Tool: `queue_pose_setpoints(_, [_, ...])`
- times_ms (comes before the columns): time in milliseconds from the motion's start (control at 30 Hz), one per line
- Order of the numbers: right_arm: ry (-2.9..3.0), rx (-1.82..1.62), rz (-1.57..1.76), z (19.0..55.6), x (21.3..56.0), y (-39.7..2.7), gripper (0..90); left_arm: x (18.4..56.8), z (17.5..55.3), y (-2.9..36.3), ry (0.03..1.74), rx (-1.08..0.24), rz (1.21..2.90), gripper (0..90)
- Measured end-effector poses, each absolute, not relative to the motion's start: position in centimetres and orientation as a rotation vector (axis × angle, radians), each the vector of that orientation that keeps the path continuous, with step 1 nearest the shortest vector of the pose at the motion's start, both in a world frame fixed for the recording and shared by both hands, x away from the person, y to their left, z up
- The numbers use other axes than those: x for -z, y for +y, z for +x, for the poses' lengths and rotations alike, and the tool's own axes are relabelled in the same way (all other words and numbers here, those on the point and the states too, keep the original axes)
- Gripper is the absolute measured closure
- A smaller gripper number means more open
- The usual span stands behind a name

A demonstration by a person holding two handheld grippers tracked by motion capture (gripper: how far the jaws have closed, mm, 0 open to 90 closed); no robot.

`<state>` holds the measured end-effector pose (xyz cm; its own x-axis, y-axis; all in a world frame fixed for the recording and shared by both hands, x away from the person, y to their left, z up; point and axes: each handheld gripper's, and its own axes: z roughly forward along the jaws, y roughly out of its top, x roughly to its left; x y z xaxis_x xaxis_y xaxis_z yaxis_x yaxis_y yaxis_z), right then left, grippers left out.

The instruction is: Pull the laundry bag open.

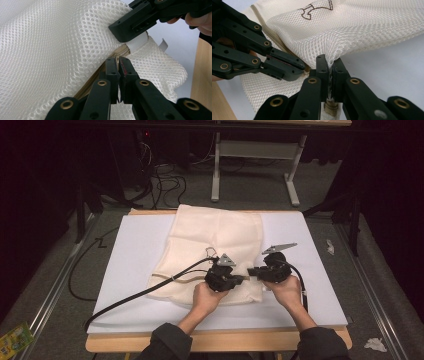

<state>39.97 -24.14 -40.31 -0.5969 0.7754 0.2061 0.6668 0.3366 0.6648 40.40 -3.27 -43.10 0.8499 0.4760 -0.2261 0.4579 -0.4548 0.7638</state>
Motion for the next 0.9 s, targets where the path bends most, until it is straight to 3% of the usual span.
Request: queue_pose_setpoints(900, [2.448,-1.091,1.319,39.9,40.4,-24.1,88.0,43.1,40.2,-1.9,0.688,-0.048,2.105,87.1])
